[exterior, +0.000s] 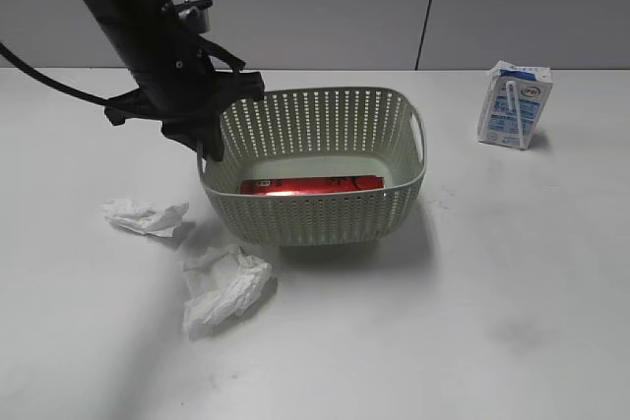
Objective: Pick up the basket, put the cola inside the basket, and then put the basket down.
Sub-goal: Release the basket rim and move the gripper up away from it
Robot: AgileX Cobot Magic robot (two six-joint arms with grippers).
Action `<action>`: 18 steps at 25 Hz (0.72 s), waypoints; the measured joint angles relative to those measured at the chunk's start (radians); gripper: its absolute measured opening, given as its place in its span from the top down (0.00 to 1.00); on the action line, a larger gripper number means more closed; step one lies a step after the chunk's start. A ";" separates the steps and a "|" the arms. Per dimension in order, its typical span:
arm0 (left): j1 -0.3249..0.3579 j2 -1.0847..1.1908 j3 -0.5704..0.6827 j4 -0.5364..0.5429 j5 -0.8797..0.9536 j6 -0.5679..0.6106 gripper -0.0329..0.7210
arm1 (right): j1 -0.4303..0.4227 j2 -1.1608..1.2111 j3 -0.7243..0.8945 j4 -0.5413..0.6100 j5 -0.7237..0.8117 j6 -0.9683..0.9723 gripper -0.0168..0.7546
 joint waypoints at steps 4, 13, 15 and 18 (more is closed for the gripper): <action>0.000 0.041 -0.001 0.001 -0.012 0.005 0.96 | 0.000 -0.205 0.049 0.000 -0.025 -0.018 0.22; 0.000 0.066 -0.005 0.023 -0.078 0.020 0.96 | 0.000 -0.432 0.089 0.009 -0.030 -0.025 0.22; 0.000 0.079 -0.007 0.023 -0.080 0.020 0.96 | 0.000 -0.432 0.089 0.009 -0.030 -0.026 0.22; 0.000 0.085 -0.009 0.018 -0.083 0.020 0.90 | 0.000 -0.432 0.089 0.009 -0.030 -0.026 0.22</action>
